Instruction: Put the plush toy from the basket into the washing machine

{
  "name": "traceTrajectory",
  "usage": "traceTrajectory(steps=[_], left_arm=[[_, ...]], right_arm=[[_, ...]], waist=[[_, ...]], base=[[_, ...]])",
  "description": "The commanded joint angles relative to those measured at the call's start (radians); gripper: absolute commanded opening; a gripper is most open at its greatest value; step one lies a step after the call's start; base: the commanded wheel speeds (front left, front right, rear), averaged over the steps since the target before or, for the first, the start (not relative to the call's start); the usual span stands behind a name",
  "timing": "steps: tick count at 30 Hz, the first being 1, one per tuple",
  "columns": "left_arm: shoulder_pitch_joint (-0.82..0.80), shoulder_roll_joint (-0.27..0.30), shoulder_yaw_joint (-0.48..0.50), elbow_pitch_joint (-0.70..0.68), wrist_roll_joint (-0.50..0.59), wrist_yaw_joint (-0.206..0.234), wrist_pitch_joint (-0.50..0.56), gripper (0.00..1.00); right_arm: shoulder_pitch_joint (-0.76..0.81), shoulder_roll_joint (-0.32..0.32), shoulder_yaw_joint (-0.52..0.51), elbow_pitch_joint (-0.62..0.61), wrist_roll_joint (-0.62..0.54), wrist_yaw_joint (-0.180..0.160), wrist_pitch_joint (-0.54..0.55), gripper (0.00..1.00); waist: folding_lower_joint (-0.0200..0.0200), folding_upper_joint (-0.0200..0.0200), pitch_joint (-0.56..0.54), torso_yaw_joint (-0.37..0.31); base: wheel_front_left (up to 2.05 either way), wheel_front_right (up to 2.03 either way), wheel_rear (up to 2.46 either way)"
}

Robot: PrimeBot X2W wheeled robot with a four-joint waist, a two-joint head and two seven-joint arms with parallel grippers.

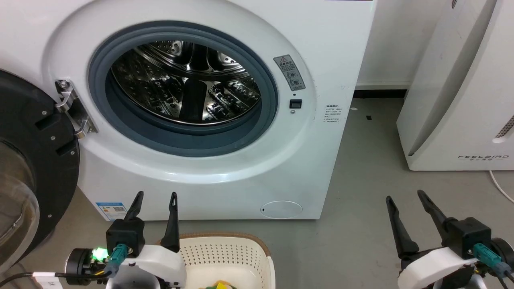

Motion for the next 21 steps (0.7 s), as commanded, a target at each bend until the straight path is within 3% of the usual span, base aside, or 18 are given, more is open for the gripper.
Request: traceTrajectory(steps=[1,21], left_arm=[[-0.019,0.004,-0.005,0.01,-0.001,0.005,-0.011,1.0],[-0.119,0.041,-0.074,0.2,0.016,-0.016,-0.05,1.0]], right_arm=[[-0.006,0.0,-0.008,-0.004,0.012,0.0,-0.013,1.0],[-0.04,0.0,-0.042,-0.004,0.051,0.0,-0.053,1.0]], waist=[[0.0,0.0,0.004,0.0],[0.0,0.0,0.072,-0.015]], base=[[0.0,0.0,0.0],[0.0,0.0,0.0]])
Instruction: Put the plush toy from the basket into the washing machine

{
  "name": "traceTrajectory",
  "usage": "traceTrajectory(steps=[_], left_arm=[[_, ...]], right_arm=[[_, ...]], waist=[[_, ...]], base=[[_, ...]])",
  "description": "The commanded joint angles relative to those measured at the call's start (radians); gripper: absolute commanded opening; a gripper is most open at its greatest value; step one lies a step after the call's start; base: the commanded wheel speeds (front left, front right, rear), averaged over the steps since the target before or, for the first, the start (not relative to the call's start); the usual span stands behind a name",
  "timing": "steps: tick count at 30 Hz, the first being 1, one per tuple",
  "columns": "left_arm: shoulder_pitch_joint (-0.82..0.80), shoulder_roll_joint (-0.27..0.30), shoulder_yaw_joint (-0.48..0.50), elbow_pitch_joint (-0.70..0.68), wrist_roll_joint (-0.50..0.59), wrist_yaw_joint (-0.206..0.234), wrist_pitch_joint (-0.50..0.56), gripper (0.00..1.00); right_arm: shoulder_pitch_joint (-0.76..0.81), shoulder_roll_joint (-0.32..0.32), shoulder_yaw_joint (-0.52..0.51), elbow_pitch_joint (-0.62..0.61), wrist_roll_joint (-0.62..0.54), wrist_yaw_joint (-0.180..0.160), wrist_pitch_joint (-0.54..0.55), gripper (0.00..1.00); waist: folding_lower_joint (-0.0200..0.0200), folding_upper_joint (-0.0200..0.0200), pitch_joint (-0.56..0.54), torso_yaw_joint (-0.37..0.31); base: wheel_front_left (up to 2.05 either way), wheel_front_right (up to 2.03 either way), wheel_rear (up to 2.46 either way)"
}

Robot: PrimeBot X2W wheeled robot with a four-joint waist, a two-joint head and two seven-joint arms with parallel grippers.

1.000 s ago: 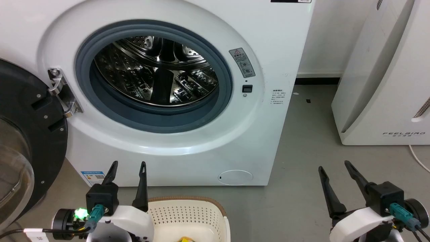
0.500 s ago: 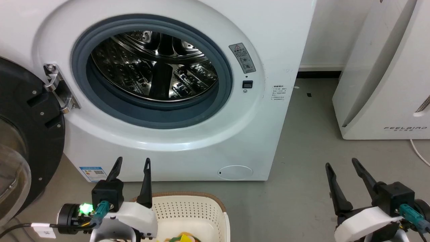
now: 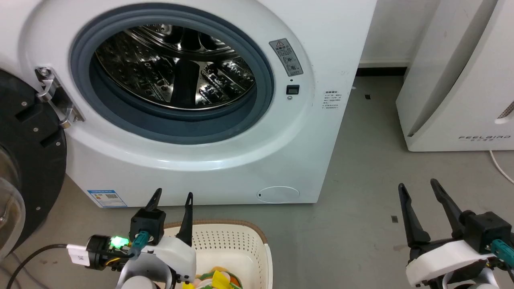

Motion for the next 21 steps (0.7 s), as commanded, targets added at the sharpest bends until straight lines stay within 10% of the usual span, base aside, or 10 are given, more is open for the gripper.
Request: traceTrajectory(steps=[1,21], left_arm=[[-0.022,0.009,-0.009,0.022,0.007,-0.004,-0.01,1.0],[-0.183,0.039,-0.115,0.363,0.032,-0.048,-0.028,1.0]], right_arm=[[-0.015,0.0,-0.007,-0.003,0.009,0.0,-0.009,1.0],[-0.088,0.0,-0.029,-0.011,0.052,0.0,-0.051,1.0]], waist=[[-0.0001,0.0,0.008,-0.003],[-0.0001,0.0,0.149,-0.041]], base=[[0.0,0.0,0.0],[0.0,0.0,0.0]])
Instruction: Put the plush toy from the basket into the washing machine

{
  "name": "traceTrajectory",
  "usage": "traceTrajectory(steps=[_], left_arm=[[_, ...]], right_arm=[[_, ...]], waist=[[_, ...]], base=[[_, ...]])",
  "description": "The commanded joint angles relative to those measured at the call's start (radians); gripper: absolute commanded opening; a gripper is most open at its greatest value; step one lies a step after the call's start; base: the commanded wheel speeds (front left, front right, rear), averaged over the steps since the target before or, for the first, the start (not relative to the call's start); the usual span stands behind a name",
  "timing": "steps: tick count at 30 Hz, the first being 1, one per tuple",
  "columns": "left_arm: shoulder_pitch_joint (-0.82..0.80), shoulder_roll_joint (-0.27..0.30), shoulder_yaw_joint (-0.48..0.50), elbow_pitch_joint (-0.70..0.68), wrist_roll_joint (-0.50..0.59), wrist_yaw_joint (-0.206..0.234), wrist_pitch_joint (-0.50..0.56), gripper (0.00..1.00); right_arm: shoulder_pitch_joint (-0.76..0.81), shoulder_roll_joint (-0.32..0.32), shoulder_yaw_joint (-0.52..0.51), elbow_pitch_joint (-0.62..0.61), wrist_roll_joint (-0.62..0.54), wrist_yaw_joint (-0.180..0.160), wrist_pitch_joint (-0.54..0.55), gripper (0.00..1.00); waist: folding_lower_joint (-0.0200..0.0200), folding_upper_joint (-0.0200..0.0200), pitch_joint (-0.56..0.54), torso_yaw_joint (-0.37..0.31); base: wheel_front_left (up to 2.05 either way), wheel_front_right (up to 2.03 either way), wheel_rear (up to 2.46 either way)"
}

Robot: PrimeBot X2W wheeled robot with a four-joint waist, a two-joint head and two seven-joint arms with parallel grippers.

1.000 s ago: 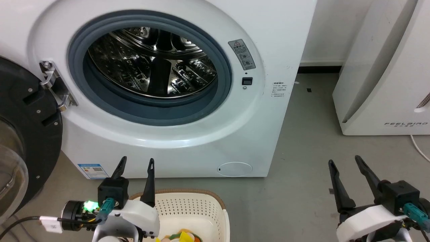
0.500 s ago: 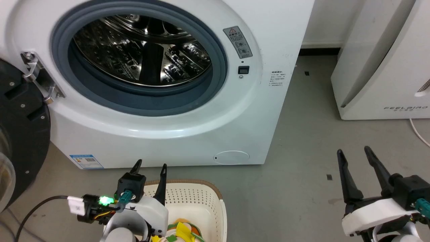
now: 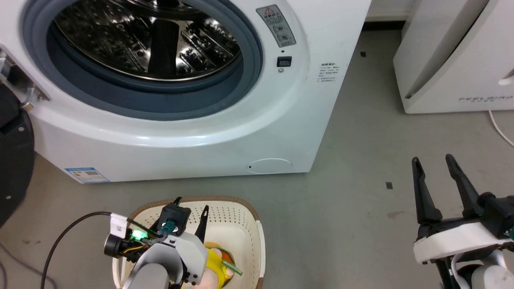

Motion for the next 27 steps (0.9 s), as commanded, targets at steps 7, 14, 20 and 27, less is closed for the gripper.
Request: traceTrajectory(steps=[7,14,20,27], left_arm=[[-0.061,0.027,-0.055,0.1,0.016,-0.02,0.036,1.0],[-0.1,0.041,-0.097,0.174,0.013,-0.031,0.082,1.0],[-0.128,0.046,-0.147,0.236,0.008,-0.038,0.117,1.0],[-0.169,0.062,-0.22,0.308,-0.019,-0.045,0.169,1.0]], right_arm=[[-0.039,0.0,-0.019,-0.008,0.027,0.0,-0.025,1.0],[-0.067,0.0,-0.029,-0.016,0.044,-0.001,-0.039,1.0],[-0.09,-0.001,-0.037,-0.019,0.057,-0.001,-0.052,1.0],[-0.112,-0.001,-0.048,-0.023,0.074,-0.001,-0.066,1.0]], waist=[[-0.0001,0.0,0.073,-0.029],[-0.0001,0.0,0.134,-0.043],[-0.0001,0.0,0.184,-0.051],[-0.0001,0.0,0.245,-0.061]], base=[[0.0,0.0,0.0],[0.0,0.0,0.0],[0.0,0.0,0.0],[0.0,0.0,0.0]])
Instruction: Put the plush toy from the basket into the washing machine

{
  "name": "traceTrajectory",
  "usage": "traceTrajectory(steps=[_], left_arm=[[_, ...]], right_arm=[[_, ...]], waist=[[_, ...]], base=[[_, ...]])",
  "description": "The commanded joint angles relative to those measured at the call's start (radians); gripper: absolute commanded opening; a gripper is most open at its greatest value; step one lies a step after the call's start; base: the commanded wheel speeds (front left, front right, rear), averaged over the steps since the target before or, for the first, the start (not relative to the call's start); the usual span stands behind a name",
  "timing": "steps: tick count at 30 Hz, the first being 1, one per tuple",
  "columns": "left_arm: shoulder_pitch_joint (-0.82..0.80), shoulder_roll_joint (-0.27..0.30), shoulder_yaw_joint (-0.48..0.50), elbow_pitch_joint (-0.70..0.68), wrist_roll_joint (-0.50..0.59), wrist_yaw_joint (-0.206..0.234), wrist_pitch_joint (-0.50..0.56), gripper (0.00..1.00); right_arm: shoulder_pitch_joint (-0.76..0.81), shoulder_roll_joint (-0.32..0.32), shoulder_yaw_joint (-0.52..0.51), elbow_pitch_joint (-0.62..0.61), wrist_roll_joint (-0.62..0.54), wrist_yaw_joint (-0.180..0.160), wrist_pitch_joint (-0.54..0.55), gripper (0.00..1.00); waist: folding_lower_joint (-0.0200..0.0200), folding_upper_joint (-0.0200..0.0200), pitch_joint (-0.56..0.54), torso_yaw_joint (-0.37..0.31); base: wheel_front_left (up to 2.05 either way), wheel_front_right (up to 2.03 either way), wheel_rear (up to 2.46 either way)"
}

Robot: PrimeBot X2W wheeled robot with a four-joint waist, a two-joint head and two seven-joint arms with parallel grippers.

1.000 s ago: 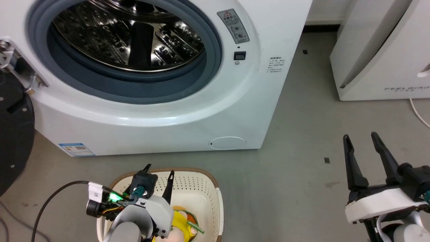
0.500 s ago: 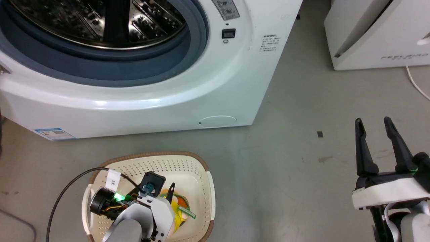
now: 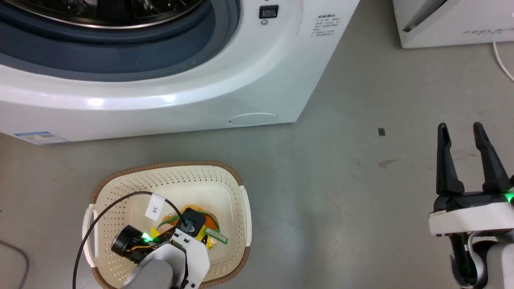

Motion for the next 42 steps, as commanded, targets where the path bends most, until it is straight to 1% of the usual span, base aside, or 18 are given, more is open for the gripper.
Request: traceTrajectory(steps=[1,8,14,19,24,25,30,41,42], left_arm=[[-0.035,0.009,-0.023,0.031,-0.009,-0.006,0.008,1.0],[-0.092,0.037,-0.097,0.103,-0.047,-0.013,0.061,1.0],[-0.157,0.074,-0.13,0.165,-0.07,-0.019,0.08,1.0],[-0.205,0.087,-0.162,0.216,-0.082,-0.024,0.108,1.0],[-0.242,0.097,-0.19,0.257,-0.09,-0.028,0.112,1.0],[-0.263,0.103,-0.202,0.277,-0.095,-0.03,0.108,1.0],[-0.313,0.114,-0.222,0.329,-0.113,-0.017,0.094,1.0],[-0.388,0.141,-0.291,0.432,-0.135,-0.027,0.115,1.0],[-0.394,0.142,-0.297,0.442,-0.139,-0.029,0.117,0.48]], right_arm=[[-0.022,-0.001,-0.007,-0.007,0.013,-0.001,-0.012,1.0],[-0.048,-0.001,-0.021,-0.015,0.03,-0.001,-0.026,1.0],[-0.078,-0.001,-0.035,-0.024,0.047,-0.001,-0.039,1.0],[-0.105,-0.001,-0.045,-0.03,0.062,-0.001,-0.049,1.0],[-0.128,-0.001,-0.052,-0.034,0.073,-0.001,-0.058,1.0],[-0.139,-0.001,-0.058,-0.036,0.079,-0.001,-0.062,1.0],[-0.165,-0.001,-0.071,-0.037,0.093,-0.001,-0.072,1.0],[-0.212,-0.001,-0.093,-0.034,0.125,-0.001,-0.093,1.0],[-0.216,-0.001,-0.095,-0.034,0.128,-0.001,-0.095,1.0]], waist=[[-0.0002,0.0,0.024,-0.006],[-0.0002,0.0,0.091,-0.023],[-0.0002,0.0,0.165,-0.035],[-0.0002,0.0,0.221,-0.043],[-0.0002,0.0,0.268,-0.05],[-0.0002,0.0,0.292,-0.053],[-0.0002,0.0,0.345,-0.058],[-0.0002,0.0,0.42,-0.076],[-0.0002,0.0,0.426,-0.078]], base=[[0.0,0.0,0.0],[0.0,0.0,0.0],[0.0,0.0,0.0],[0.0,0.0,0.0],[0.0,0.0,0.0],[0.0,0.0,0.0],[0.0,0.0,0.0],[0.0,0.0,0.0],[0.0,0.0,0.0]])
